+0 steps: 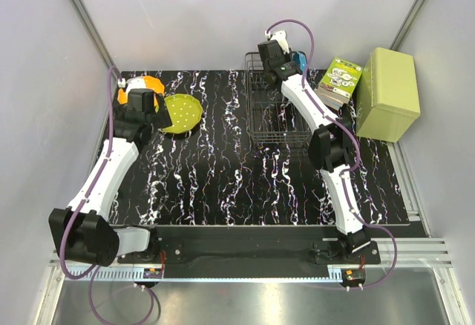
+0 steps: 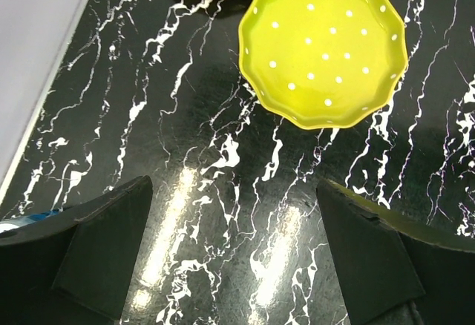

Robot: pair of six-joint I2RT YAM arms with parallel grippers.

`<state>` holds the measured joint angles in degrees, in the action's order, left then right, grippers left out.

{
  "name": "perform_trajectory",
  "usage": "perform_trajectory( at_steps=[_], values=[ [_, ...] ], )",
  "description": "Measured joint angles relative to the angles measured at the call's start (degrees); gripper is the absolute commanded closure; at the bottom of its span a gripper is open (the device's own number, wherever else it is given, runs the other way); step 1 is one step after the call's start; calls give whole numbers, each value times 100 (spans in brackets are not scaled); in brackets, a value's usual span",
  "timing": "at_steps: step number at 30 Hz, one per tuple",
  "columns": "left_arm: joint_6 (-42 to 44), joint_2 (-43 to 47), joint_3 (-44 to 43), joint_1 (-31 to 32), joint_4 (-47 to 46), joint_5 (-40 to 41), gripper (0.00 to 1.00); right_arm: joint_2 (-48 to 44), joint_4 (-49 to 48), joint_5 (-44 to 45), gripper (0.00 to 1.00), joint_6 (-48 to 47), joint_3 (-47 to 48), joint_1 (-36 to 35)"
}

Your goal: Load the plates into the dish rack

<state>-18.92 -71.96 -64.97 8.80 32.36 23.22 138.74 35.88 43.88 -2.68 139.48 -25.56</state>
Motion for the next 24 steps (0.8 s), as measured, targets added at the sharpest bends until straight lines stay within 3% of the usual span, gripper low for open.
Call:
perform_trajectory(
  at_steps=[5, 13, 24],
  values=[
    [0, -70, 0, 0, 2, -83, 1, 66, -15, -59, 94, 33, 2, 33],
    [0, -138, 0, 0, 2, -173, 1, 258, -9, -136, 48, 22, 2, 68],
    [107, -367, -33, 0, -20, -295, 1, 166, -175, -2, 36, -122, -48, 133]
  ],
)
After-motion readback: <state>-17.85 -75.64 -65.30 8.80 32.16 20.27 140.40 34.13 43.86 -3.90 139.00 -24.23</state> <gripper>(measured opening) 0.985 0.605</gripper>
